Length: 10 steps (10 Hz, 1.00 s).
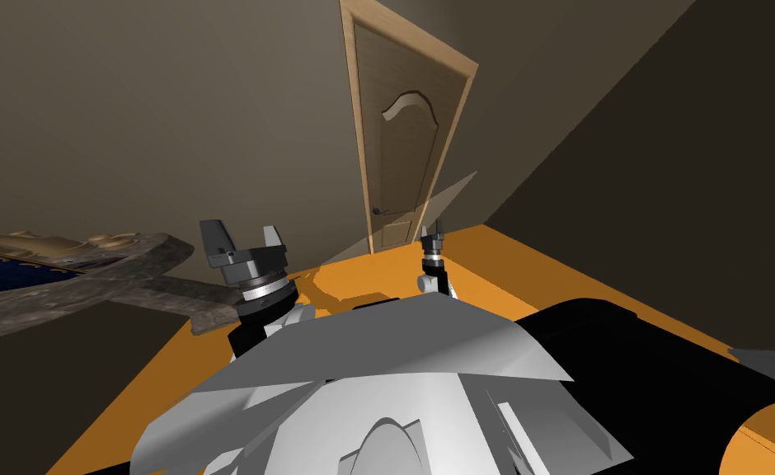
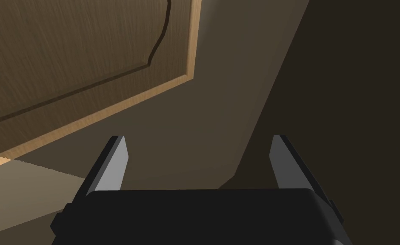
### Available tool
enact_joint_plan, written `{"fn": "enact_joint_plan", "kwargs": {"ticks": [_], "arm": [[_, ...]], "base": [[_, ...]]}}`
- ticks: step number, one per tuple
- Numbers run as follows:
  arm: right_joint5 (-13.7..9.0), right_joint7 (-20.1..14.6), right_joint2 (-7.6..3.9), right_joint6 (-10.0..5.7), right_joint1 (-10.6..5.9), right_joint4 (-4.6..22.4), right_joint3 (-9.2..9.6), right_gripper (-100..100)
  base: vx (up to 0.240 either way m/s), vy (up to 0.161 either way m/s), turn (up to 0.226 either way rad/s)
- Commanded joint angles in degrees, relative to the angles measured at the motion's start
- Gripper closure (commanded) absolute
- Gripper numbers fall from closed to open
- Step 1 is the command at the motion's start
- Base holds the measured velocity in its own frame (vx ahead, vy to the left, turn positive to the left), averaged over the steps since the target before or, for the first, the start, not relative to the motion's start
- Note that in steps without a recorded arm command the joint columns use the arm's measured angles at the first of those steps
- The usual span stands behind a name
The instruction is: Pull the door open
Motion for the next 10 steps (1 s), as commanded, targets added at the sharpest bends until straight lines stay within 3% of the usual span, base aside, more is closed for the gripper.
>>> {"fn": "enact_joint_plan", "kwargs": {"ticks": [1,6,7,9,10], "arm": [[0.03,0.13,-0.17,0.05,-0.74,1.91,-0.18,-100],[-0.08,0.17,-2.04,-0.72,-4.64,10.01,-1.76,-100],[-0.08,0.17,-2.04,-0.72,-4.64,11.04,-1.76,-100],[-0.14,0.19,-2.99,-1.14,-6.72,15.23,-2.60,-100],[-0.14,0.19,-2.99,-1.14,-6.72,15.89,-2.60,-100]], "base": [[0.060,-0.004,0.031],[0.065,0.000,0.094],[0.059,-0.008,0.058],[0.061,-0.006,0.109],[0.059,-0.010,0.068]]}}
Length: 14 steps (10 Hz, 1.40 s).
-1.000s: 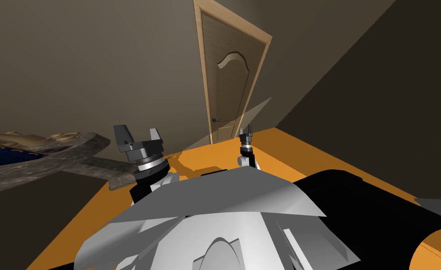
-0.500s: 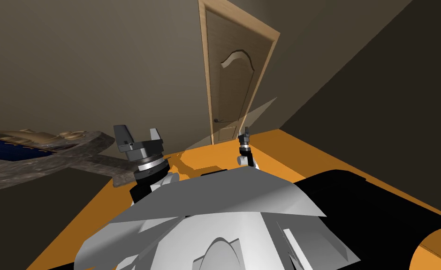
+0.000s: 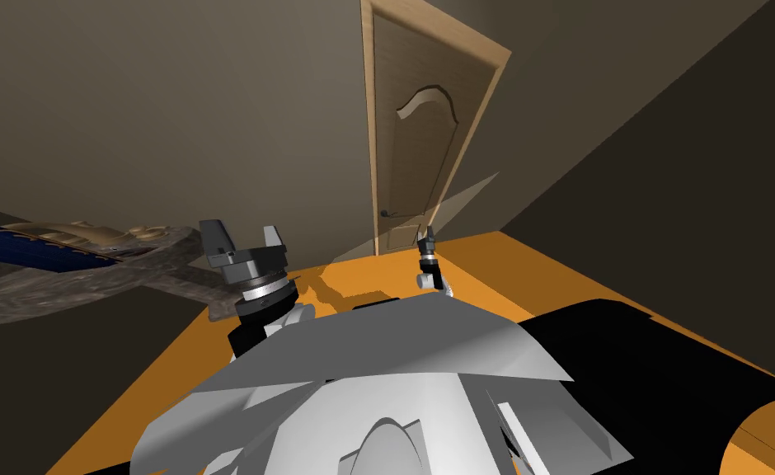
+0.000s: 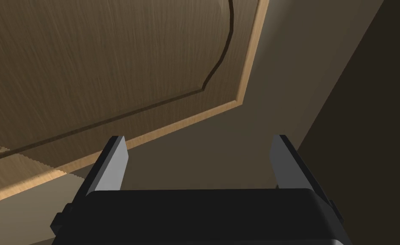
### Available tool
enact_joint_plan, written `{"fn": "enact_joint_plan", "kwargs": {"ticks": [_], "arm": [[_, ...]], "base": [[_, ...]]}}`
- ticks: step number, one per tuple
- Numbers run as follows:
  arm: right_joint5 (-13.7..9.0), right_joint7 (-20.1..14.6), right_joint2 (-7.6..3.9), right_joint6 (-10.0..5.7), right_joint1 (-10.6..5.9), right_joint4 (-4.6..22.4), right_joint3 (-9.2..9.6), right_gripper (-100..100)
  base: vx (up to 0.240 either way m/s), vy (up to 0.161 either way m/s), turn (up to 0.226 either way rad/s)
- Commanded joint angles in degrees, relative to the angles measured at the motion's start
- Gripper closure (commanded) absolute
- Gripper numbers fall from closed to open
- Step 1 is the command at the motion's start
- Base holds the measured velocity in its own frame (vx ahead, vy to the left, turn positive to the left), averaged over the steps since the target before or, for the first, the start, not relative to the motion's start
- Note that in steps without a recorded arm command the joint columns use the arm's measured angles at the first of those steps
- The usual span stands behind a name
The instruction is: Pull the door open
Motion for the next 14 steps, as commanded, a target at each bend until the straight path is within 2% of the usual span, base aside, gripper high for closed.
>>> {"fn": "enact_joint_plan", "kwargs": {"ticks": [1,2,4,5,6,7,9,10,12,13,14], "arm": [[-0.01,-0.03,-0.52,-0.50,-1.21,2.86,-0.47,-100],[-0.01,-0.03,-0.52,-0.50,-1.21,3.40,-0.47,-100],[-0.07,0.00,-1.48,-0.94,-3.42,7.30,-1.36,-100],[-0.07,0.00,-1.48,-0.94,-3.42,8.56,-1.36,-100],[-0.10,0.01,-1.96,-1.16,-4.53,10.39,-1.81,-100],[-0.10,0.01,-1.96,-1.16,-4.53,11.17,-1.81,-100],[-0.17,0.03,-2.91,-1.61,-6.80,15.54,-2.73,-100],[-0.17,0.03,-2.91,-1.61,-6.80,16.48,-2.73,-100],[-0.23,0.05,-3.84,-2.06,-9.07,20.55,-3.65,-100],[-0.23,0.05,-3.84,-2.06,-9.07,21.79,-3.65,-100],[-0.27,0.06,-4.30,-2.28,-10.21,23.39,-4.11,-100]], "base": [[0.067,-0.002,0.079],[0.053,-0.003,0.051],[0.058,-0.006,0.125],[0.054,-0.007,0.070],[0.062,-0.006,0.098],[0.045,-0.012,0.055],[0.066,-0.007,0.132],[0.055,-0.015,0.062],[0.075,-0.010,0.113],[0.060,-0.008,0.070],[0.060,-0.010,0.107]]}}
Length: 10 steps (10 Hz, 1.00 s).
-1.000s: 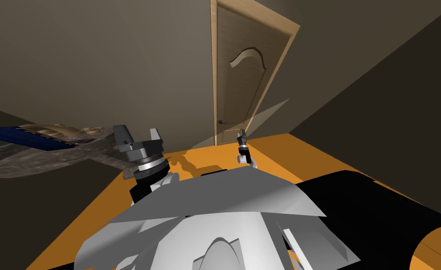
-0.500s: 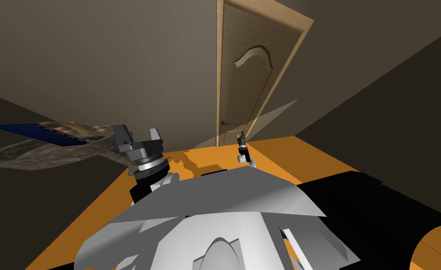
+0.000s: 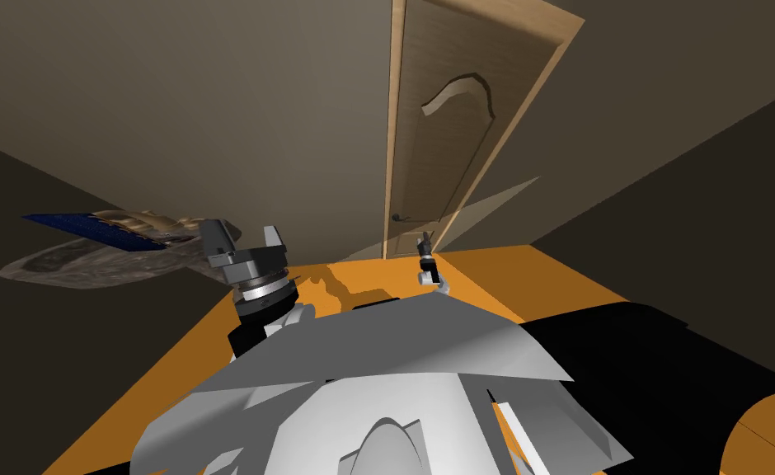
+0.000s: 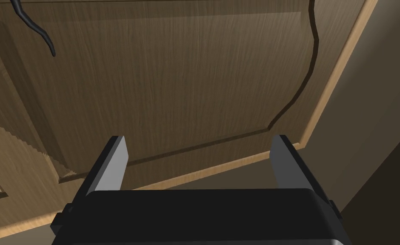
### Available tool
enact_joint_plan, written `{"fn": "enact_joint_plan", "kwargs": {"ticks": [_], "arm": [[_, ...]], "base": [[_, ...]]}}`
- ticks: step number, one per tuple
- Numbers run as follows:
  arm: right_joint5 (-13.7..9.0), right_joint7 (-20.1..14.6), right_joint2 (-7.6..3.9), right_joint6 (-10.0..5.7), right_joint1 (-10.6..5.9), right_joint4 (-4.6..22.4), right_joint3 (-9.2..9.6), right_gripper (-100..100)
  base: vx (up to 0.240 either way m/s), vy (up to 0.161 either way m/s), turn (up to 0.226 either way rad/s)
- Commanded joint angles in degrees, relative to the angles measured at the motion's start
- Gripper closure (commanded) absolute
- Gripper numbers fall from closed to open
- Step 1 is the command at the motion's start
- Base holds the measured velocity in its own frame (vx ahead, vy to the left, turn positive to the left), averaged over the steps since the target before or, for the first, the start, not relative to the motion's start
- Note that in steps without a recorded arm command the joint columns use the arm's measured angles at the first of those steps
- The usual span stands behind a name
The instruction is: Pull the door open
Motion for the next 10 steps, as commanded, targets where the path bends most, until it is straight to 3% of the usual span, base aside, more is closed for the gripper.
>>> {"fn": "enact_joint_plan", "kwargs": {"ticks": [1,3,4,9,10], "arm": [[0.01,0.01,-0.17,-0.34,-0.54,2.16,-0.20,-100],[-0.06,0.03,-1.08,-0.79,-2.80,6.68,-1.12,-100],[-0.06,0.03,-1.08,-0.79,-2.80,7.45,-1.12,-100],[-0.19,0.07,-2.79,-1.65,-7.17,16.87,-2.89,-100],[-0.19,0.07,-2.79,-1.65,-7.17,17.67,-2.89,-100]], "base": [[0.048,-0.019,0.055],[0.066,-0.022,0.124],[0.065,-0.018,0.058],[0.063,-0.015,0.113],[0.056,-0.017,0.054]]}}
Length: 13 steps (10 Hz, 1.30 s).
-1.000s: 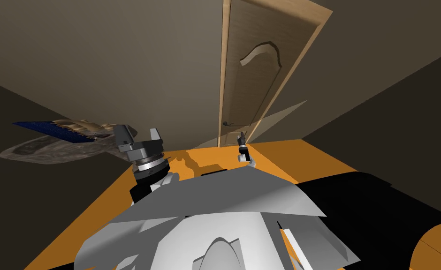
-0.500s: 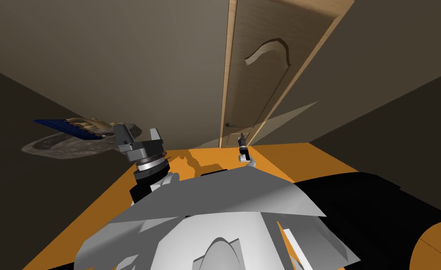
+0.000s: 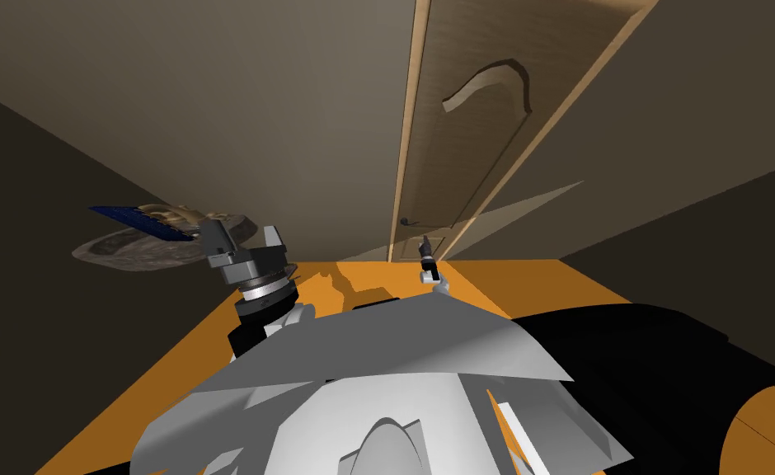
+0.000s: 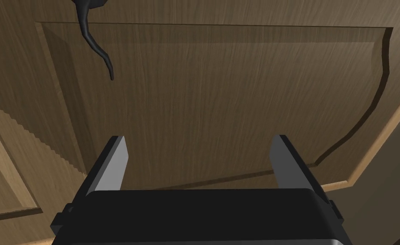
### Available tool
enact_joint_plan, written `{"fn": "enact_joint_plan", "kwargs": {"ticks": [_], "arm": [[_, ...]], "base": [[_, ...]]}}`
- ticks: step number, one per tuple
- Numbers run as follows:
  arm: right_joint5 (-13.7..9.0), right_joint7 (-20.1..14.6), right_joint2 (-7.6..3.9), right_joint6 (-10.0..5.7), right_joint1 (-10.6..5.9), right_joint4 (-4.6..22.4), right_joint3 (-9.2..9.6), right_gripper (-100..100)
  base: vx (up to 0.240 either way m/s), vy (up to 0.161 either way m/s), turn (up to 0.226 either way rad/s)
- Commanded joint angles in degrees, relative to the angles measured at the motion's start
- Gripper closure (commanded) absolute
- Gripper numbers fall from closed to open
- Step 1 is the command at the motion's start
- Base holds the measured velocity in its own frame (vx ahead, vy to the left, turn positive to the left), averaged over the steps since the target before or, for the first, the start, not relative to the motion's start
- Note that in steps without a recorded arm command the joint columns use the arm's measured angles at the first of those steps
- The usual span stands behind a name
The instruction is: Pull the door open
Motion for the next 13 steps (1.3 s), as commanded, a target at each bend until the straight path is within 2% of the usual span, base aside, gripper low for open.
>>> {"fn": "enact_joint_plan", "kwargs": {"ticks": [1,3,4,7,8,12,13], "arm": [[-0.03,-0.01,-0.43,-0.27,-0.95,2.86,-0.47,-100],[-0.09,0.01,-1.23,-0.68,-3.02,6.73,-1.31,-100],[-0.09,0.01,-1.23,-0.68,-3.02,7.81,-1.31,-100],[-0.17,0.04,-2.29,-1.24,-5.84,13.93,-2.45,-100],[-0.17,0.04,-2.29,-1.24,-5.84,14.39,-2.45,-100],[-0.26,0.07,-3.51,-1.89,-9.13,22.11,-3.78,-100],[-0.26,0.07,-3.51,-1.89,-9.13,22.11,-3.78,-100]], "base": [[0.042,-0.019,0.075],[0.075,-0.030,0.151],[0.060,-0.034,0.050],[0.069,-0.024,0.112],[0.053,-0.030,0.041],[0.072,-0.031,0.101],[0.048,-0.023,0.042]]}}
